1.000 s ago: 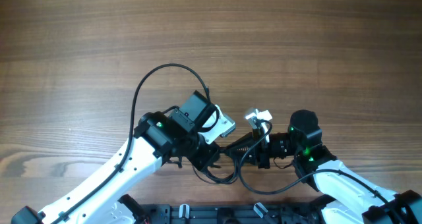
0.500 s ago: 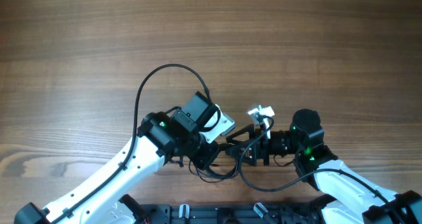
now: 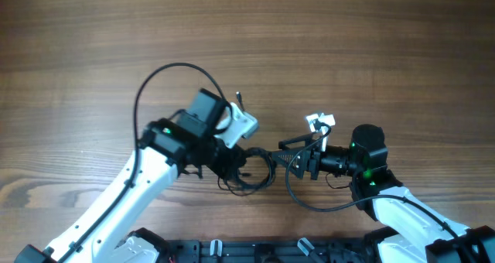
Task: Untangle cables
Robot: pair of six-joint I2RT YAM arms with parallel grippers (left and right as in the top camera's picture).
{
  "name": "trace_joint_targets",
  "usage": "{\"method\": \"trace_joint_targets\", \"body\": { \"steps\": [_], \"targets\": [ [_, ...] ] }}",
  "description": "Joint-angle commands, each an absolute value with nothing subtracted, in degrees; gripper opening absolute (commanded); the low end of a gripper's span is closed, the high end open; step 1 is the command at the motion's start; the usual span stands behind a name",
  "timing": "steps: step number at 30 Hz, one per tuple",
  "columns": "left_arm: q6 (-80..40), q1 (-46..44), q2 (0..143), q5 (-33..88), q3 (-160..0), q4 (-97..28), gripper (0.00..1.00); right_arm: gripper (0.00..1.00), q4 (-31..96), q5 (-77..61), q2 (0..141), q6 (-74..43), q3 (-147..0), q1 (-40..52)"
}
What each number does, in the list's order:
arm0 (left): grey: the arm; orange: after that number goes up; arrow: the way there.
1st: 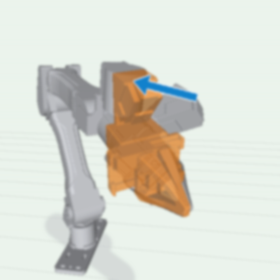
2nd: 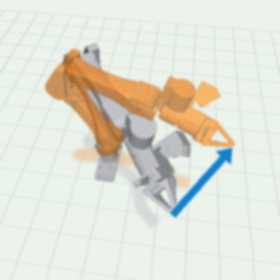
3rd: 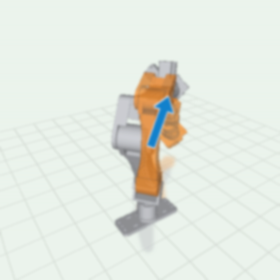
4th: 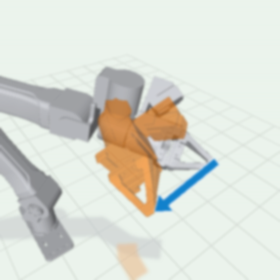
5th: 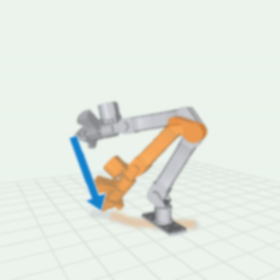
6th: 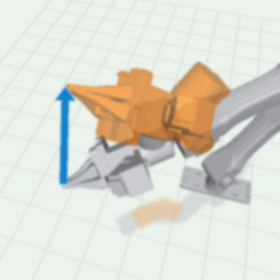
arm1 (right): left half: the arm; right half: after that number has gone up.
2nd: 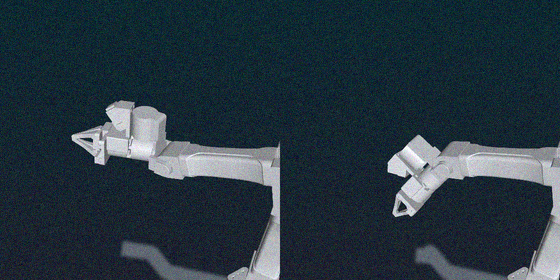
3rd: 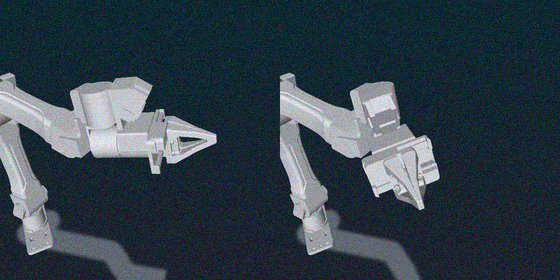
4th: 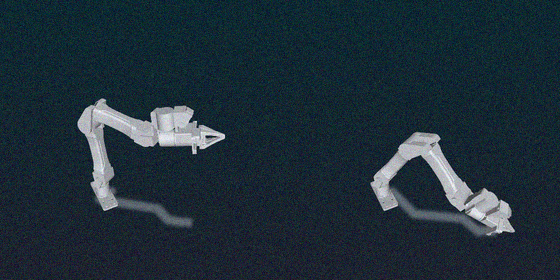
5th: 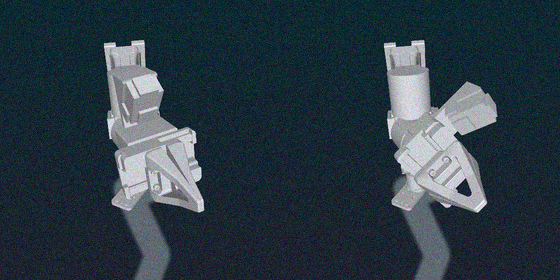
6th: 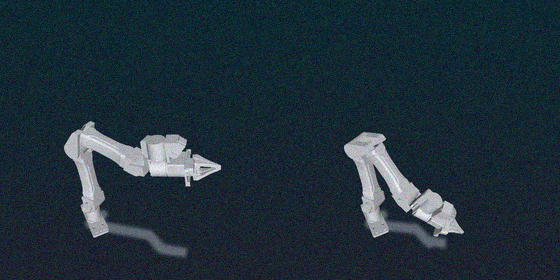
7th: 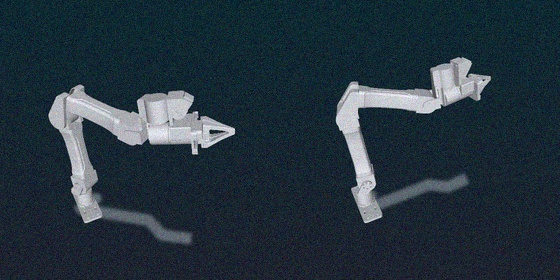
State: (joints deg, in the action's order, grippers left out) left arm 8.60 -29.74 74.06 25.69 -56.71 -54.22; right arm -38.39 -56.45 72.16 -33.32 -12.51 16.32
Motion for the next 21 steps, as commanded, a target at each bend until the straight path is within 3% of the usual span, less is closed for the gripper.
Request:
{"method": "trace_joint_targets", "body": {
  "steps": [1,10,21],
  "targets": [
    [15.4,-22.5,74.2,37.8,-56.4,-54.3,0.04,0.69,-38.5,-52.9,72.2,-33.0,-13.0,16.1],
    [30.9,-9.5,74.2,50.7,-56.4,-59.7,0.04,0.63,-46.9,-51.5,72.1,-36.7,-13.1,16.2],
    [34.3,-8.0,74.2,52.1,-56.4,-61.3,0.04,0.6,-52.3,-54.5,72.1,-41.1,-13.1,19.5]
  ]
}}
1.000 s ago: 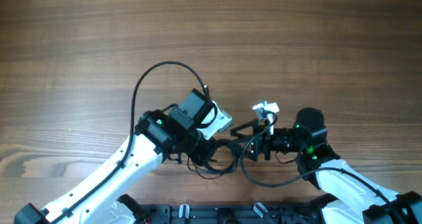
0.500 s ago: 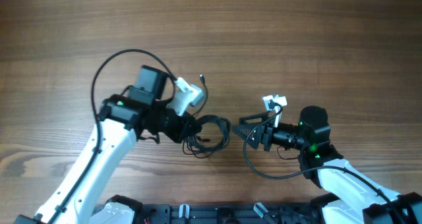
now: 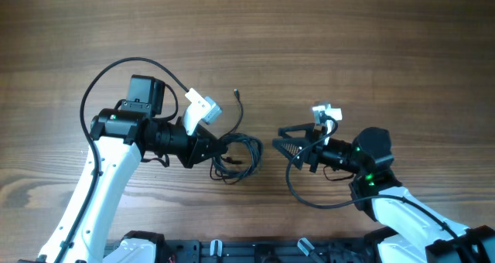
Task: Untangle cables
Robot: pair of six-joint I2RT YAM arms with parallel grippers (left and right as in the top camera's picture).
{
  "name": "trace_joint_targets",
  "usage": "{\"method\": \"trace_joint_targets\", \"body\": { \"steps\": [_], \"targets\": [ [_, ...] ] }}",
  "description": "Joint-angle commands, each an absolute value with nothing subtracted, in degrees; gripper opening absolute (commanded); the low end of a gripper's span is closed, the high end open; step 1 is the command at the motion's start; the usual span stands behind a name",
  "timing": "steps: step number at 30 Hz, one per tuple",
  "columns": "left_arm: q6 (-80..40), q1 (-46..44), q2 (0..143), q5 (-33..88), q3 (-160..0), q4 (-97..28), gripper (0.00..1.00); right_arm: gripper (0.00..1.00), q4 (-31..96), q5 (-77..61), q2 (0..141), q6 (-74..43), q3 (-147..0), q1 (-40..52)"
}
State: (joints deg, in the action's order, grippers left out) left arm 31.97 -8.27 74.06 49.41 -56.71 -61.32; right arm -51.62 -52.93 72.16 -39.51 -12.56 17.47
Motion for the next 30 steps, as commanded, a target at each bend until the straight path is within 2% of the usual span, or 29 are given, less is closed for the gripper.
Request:
{"method": "trace_joint_targets", "body": {
  "steps": [1,5,19,30],
  "targets": [
    [34.3,-8.0,74.2,52.1,-56.4,-61.3,0.04,0.59,-52.3,-54.5,72.1,-41.2,-13.1,20.3],
    [34.3,-8.0,74.2,52.1,-56.4,-61.3,0.04,0.59,-52.5,-52.9,72.1,-42.0,-13.1,22.9],
    [34.3,-8.1,74.2,56.6,-56.4,-61.5,0.04,0.57,-53.1,-47.1,72.1,-43.7,-13.1,22.9],
    [34.3,-12.1,74.2,57.2,-56.4,-61.1,0.04,0.56,-53.1,-46.8,72.1,-44.9,-13.1,26.9]
  ]
}}
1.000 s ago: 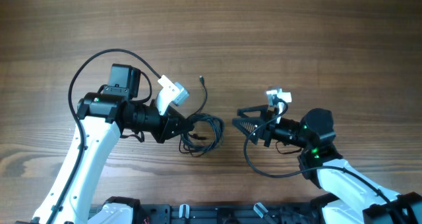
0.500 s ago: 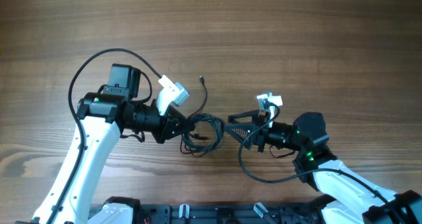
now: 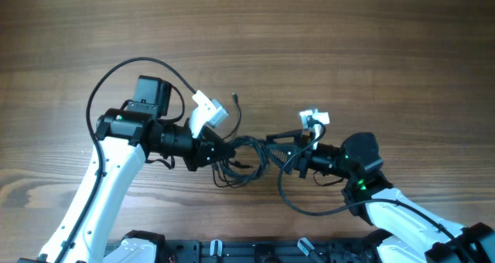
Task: Untangle cables
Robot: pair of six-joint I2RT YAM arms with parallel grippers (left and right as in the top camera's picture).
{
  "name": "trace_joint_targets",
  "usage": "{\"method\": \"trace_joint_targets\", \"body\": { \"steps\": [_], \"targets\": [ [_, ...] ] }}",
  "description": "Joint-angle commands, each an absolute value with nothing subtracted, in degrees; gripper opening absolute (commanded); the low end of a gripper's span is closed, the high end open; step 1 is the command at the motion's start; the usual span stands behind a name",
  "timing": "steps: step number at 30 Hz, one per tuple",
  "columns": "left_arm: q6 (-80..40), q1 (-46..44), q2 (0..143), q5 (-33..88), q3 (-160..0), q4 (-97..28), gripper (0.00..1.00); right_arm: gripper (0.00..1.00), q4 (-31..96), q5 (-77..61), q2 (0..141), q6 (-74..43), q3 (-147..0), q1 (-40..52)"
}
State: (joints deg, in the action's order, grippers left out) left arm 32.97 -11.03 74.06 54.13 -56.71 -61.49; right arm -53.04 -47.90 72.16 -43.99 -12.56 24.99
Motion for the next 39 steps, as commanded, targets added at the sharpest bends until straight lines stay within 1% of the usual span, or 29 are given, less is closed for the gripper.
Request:
{"method": "trace_joint_targets", "body": {
  "steps": [1,6,7,10,11,13,16,19,21,23,25,29,31,34,37,38,39],
  "targets": [
    [34.3,-12.1,74.2,57.2,-56.4,-61.1,0.04,0.56,-53.1,-46.7,72.1,-44.9,-13.1,27.5],
    [34.3,-12.1,74.2,57.5,-56.4,-60.7,0.04,0.56,-52.1,-44.7,72.1,-45.0,-13.1,29.1],
    [34.3,-12.1,74.2,58.0,-56.4,-60.7,0.04,0.55,-51.0,-43.0,72.1,-45.0,-13.1,29.1],
    [34.3,-12.1,74.2,61.3,-56.4,-60.7,0.04,0.5,-44.4,-33.4,72.1,-45.5,-13.1,29.1],
    [34.3,-12.1,74.2,62.7,-56.4,-60.8,0.04,0.5,-39.0,-25.6,72.2,-46.3,-13.1,29.1],
    [34.3,-12.1,74.2,63.6,-56.4,-60.9,0.04,0.49,-33.5,-17.8,72.2,-49.5,-13.1,28.9],
    [34.3,-12.1,74.2,63.7,-56.4,-61.4,0.04,0.49,-29.1,-11.3,72.2,-53.1,-13.1,28.9],
    [34.3,-12.1,74.2,63.7,-56.4,-62.0,0.04,0.5,-28.8,-8.9,72.2,-53.2,-13.1,28.8],
    [34.3,-12.1,74.2,65.1,-56.4,-62.3,0.04,0.53,-28.3,-7.2,72.2,-54.6,-13.1,28.5],
    [34.4,-12.1,74.2,68.0,-56.4,-62.2,0.04,0.56,-27.8,-7.3,72.2,-55.6,-13.1,27.7],
    [37.1,-12.1,74.2,71.4,-56.4,-62.5,0.04,0.61,-28.7,-9.9,72.2,-55.1,-13.1,27.6],
    [39.1,-12.2,74.2,72.6,-56.4,-62.3,0.04,0.61,-33.6,-21.8,72.2,-47.1,-13.1,27.7],
    [39.5,-12.1,74.2,71.7,-56.4,-62.3,0.04,0.61,-33.0,-23.3,72.2,-45.5,-13.1,27.7],
    [39.4,-12.1,74.2,65.7,-56.4,-62.4,0.04,0.62,-30.1,-21.4,72.2,-44.5,-13.1,27.7],
    [37.5,-12.1,74.2,57.7,-56.4,-62.4,0.11,0.63,-30.0,-21.1,72.1,-43.5,-13.1,27.3],
    [36.1,-12.1,74.2,54.4,-56.4,-62.4,0.1,0.64,-30.2,-21.1,71.9,-43.5,-13.1,27.0],
    [32.2,-12.1,74.2,49.6,-56.4,-62.5,0.04,0.64,-30.4,-21.2,71.4,-43.5,-13.1,26.6]
  ]
}}
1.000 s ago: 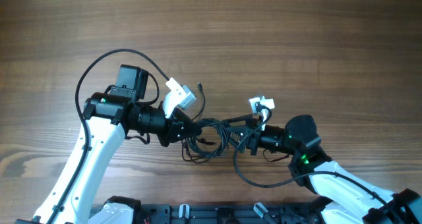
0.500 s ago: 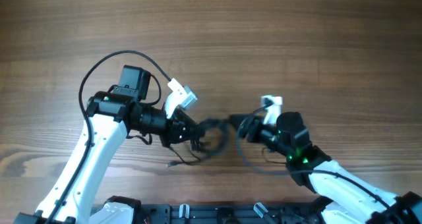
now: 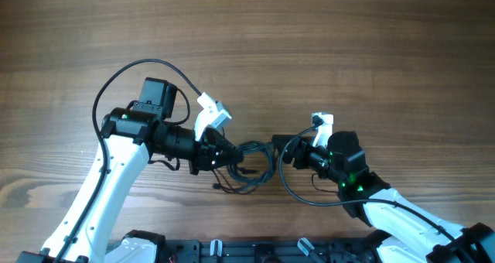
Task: Untangle cables
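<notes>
A tangle of thin black cables (image 3: 249,167) lies in loops on the wooden table, near the front middle. My left gripper (image 3: 226,152) comes in from the left and is shut on the tangle's left side. My right gripper (image 3: 276,145) meets the tangle's right edge, its fingers (image 3: 280,139) drawn together on a strand there. Loose loops hang below and between the two grippers. Where each finger pinches is hidden by the dark cables.
The wooden table (image 3: 348,54) stretches far back and to both sides. The arms' own black cables arc over the left arm (image 3: 135,70) and under the right wrist (image 3: 298,197). A dark rail (image 3: 232,251) runs along the front edge.
My right gripper was open at the tangle's right side; now its wrist has turned and its fingers have drawn together on a strand. The left gripper shifted slightly right and still holds the tangle.
Both grippers started close together at the tangle, the right one open. Then the left held the tangle farther left, apart from the open right gripper. Later the right reached the tangle's right edge, and now both hold it from opposite sides.
</notes>
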Robot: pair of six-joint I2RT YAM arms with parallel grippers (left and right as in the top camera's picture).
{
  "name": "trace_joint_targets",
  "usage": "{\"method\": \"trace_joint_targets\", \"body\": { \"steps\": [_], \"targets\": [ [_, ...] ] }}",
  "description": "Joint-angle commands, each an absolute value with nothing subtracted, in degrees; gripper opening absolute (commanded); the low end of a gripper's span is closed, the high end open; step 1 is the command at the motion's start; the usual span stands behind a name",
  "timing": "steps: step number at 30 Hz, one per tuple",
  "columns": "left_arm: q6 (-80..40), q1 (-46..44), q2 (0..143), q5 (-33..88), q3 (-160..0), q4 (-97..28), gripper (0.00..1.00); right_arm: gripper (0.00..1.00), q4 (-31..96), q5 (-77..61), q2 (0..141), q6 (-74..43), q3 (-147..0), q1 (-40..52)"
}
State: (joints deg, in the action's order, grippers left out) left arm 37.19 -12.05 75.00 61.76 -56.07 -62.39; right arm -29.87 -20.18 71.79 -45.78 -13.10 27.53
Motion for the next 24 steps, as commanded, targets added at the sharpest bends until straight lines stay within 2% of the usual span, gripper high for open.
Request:
{"method": "trace_joint_targets", "body": {
  "steps": [1,4,6,8,11,14,16,18,21,24],
  "targets": [
    [27.5,-12.1,74.2,45.9,-56.4,-62.4,0.04,0.64,-30.4,-21.5,70.7,-43.4,-13.1,26.1],
    [20.5,-12.1,74.2,42.5,-56.4,-62.4,0.04,0.65,-30.2,-25.8,67.5,-40.5,-13.1,24.0],
    [20.8,-12.1,74.2,44.2,-56.4,-61.1,0.04,0.81,-29.0,-31.6,63.9,-38.4,-13.1,21.4],
    [24.2,-12.1,74.2,47.9,-56.4,-59.1,0.04,0.89,-26.7,-38.2,59.3,-37.5,-13.1,18.1],
    [36.5,-12.1,74.2,54.5,-56.4,-56.9,0.04,0.91,-21.8,-50.4,48.7,-37.4,-13.1,11.6],
    [37.1,-12.0,74.2,55.1,-56.4,-54.1,0.04,0.91,-19.8,-55.3,41.3,-36.8,-13.1,8.8],
    [37.1,-11.1,74.2,55.2,-56.5,-52.7,0.04,0.91,-19.9,-53.5,36.0,-34.7,-13.2,8.0],
    [37.1,-9.3,74.2,56.9,-56.6,-51.5,0.04,0.94,-19.6,-45.8,32.1,-34.4,-14.0,7.8],
    [37.1,-6.0,74.2,59.2,-57.0,-50.7,0.04,0.99,-16.7,-40.0,30.7,-30.7,-17.2,7.8],
    [37.1,-0.6,74.2,62.8,-57.4,-49.8,0.04,0.99,-8.4,-35.3,32.4,-24.5,-24.1,7.9]
  ]
}}
